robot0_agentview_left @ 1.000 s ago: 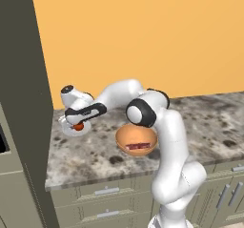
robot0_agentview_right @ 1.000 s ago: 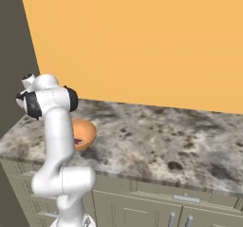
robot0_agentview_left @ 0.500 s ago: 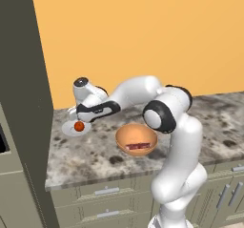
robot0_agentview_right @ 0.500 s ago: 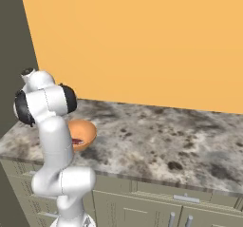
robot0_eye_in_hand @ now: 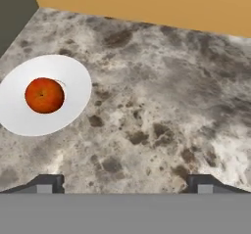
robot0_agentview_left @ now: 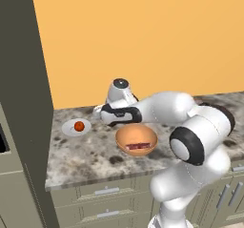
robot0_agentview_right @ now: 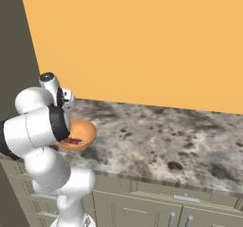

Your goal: Remove the apple from the bowl and place it on the small plate. Then place the bowl with only the steak in the microwave, close the door, and press the start button to microwave the steak.

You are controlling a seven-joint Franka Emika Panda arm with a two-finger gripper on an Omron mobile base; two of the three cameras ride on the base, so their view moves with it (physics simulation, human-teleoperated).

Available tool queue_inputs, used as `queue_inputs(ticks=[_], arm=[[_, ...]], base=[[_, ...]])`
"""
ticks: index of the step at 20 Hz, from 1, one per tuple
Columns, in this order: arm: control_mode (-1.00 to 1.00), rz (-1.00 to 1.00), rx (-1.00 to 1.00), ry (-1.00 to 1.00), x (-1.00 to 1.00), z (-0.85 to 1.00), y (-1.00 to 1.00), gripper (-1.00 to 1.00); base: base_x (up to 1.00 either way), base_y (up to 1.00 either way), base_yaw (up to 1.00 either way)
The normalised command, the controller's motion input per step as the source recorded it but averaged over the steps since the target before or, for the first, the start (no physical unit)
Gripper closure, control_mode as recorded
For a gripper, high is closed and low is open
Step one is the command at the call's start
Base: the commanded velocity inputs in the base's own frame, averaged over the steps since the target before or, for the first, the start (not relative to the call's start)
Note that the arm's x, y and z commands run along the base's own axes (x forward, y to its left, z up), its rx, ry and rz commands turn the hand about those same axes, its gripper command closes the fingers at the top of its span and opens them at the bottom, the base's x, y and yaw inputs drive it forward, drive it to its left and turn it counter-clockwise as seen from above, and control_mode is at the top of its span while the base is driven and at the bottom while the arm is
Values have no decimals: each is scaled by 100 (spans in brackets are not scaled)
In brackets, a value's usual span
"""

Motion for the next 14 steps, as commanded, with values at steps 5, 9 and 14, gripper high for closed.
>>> queue_inputs(ticks=[5, 9, 14], arm=[[-100, -16, 26, 0, -43, 24, -100, -100], [-100, -16, 26, 1, -41, 11, -100, -100], [-100, -10, 16, 3, -15, 36, -100, -100]], base=[[0, 0, 0], [0, 0, 0], [0, 0, 0]])
